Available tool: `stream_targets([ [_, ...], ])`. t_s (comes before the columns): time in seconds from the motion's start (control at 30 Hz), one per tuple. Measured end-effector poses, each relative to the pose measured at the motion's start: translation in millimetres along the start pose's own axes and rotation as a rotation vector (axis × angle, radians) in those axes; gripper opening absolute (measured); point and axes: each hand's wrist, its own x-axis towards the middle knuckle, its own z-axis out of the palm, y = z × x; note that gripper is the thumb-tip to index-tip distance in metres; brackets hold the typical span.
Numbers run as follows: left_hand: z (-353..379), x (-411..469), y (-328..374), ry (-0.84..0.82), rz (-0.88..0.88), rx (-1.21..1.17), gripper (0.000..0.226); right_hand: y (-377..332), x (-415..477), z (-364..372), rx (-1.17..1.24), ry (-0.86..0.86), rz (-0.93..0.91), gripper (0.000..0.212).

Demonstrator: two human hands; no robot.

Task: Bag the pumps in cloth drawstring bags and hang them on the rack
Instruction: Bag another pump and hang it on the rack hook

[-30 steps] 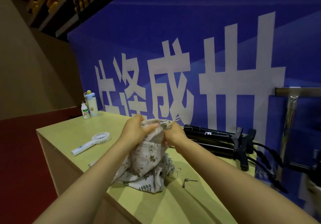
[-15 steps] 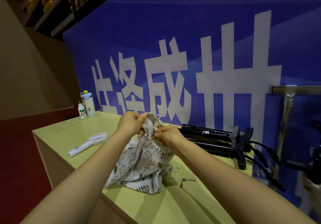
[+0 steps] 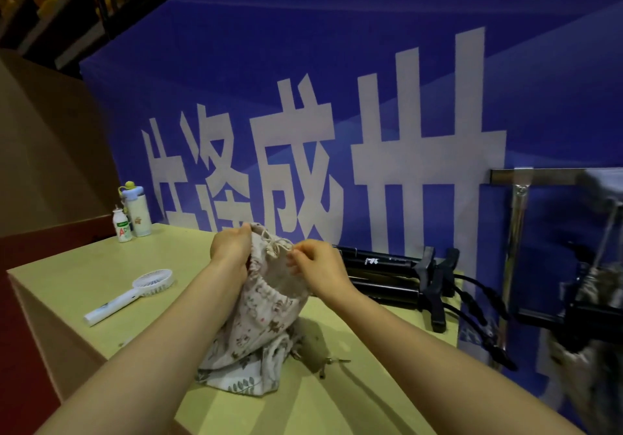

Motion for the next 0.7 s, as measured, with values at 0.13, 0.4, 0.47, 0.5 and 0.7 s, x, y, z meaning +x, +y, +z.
stream_targets([
  [0.13, 21, 5, -2, 0.038, 0.007, 0.029, 0.035, 44, 10, -39, -0.316, 0.139, 0.080, 0.022],
  [0.4, 38, 22, -16, 0.017, 0.000, 0.010, 0.034, 118, 23, -65, -0.901, -0.128, 0.233, 0.038],
  [0.47, 38, 31, -22, 0.013, -0.020, 0.032, 0.034, 125, 26, -63, -0.916, -0.132, 0.239, 0.037],
  [0.5, 38, 34, -24, 0.011, -0.026, 0.035, 0.035, 127, 28, -62, -0.922, -0.131, 0.239, 0.037],
  [0.7, 42, 32, -31, -0.034, 0.013, 0.005, 0.045, 136, 31, -58, -0.940, -0.096, 0.231, 0.037],
])
